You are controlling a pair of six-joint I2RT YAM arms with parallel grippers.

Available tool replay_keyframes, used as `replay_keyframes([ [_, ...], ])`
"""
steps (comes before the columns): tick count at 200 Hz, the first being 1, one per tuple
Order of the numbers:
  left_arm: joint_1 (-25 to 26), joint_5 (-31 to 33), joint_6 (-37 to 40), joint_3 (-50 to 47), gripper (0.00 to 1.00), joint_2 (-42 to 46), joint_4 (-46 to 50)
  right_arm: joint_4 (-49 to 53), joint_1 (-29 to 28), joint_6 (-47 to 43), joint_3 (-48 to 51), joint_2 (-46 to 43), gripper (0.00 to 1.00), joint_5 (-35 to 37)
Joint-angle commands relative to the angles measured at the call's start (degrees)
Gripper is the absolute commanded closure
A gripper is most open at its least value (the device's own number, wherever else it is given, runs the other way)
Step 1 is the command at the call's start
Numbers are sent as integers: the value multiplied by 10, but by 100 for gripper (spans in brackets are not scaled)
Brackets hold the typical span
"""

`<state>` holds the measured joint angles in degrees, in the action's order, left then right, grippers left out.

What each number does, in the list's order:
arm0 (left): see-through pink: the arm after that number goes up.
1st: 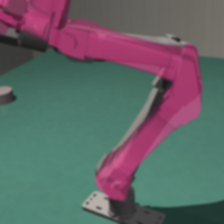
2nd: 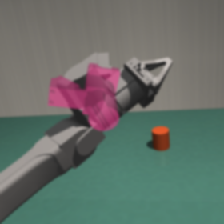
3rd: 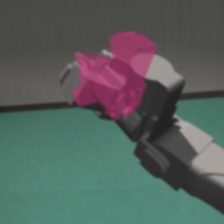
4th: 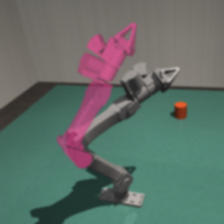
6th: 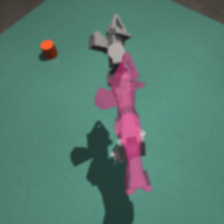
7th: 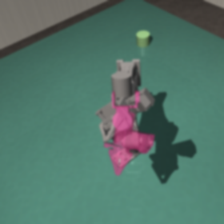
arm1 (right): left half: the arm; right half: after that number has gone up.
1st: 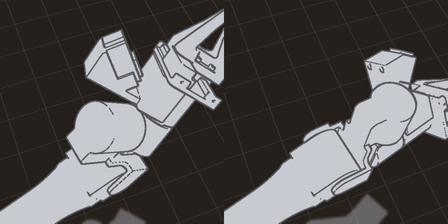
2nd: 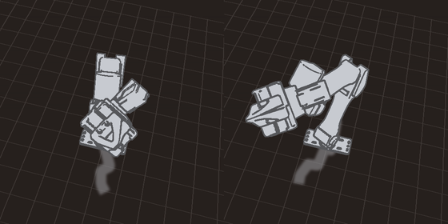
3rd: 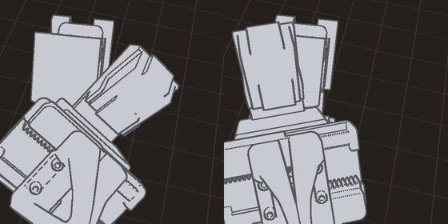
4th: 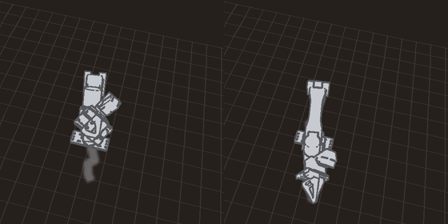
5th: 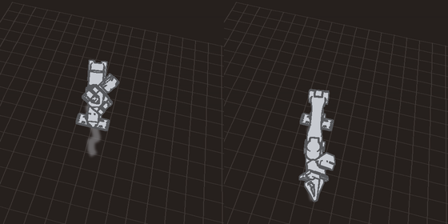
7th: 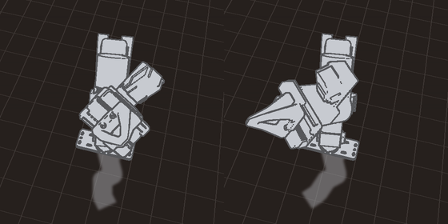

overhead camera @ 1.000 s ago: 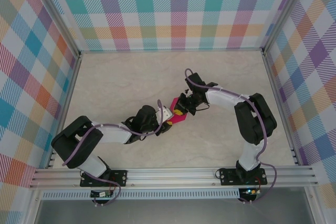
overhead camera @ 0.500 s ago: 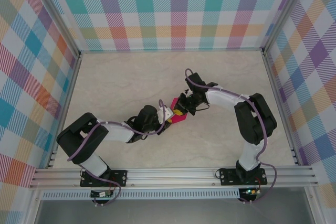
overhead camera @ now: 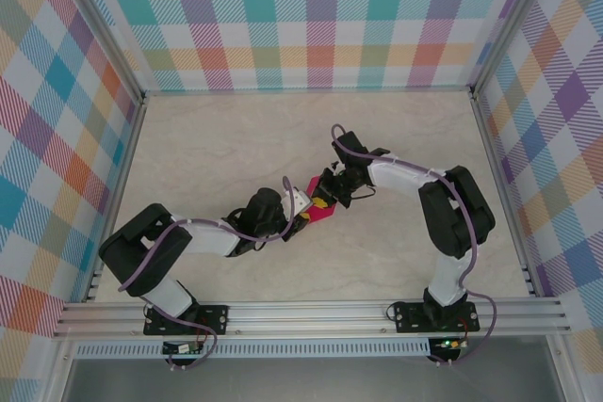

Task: Fold a paper plane with a square sheet of paper (pick it up from the middle)
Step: Fourth fold the wing at the center of the table.

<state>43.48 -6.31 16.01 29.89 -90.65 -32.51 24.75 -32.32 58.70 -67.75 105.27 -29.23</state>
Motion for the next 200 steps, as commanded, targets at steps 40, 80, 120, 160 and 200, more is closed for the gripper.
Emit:
replay_keyframes([
  [40,8,-2,-15,4,90,-1,-20,10,-4,-7,-7,3,88,-19],
  [80,8,-15,-52,-1,91,-2,-22,-7,-2,-21,9,-39,48,8],
  [120,8,-23,-136,-23,91,-5,-61,-80,1,-3,85,-99,34,52],
  [160,8,-11,-207,-34,91,-6,-70,-182,4,0,161,-149,35,77],
  [200,7,-12,-295,-35,91,-16,-63,-242,3,-27,185,-142,42,65],
])
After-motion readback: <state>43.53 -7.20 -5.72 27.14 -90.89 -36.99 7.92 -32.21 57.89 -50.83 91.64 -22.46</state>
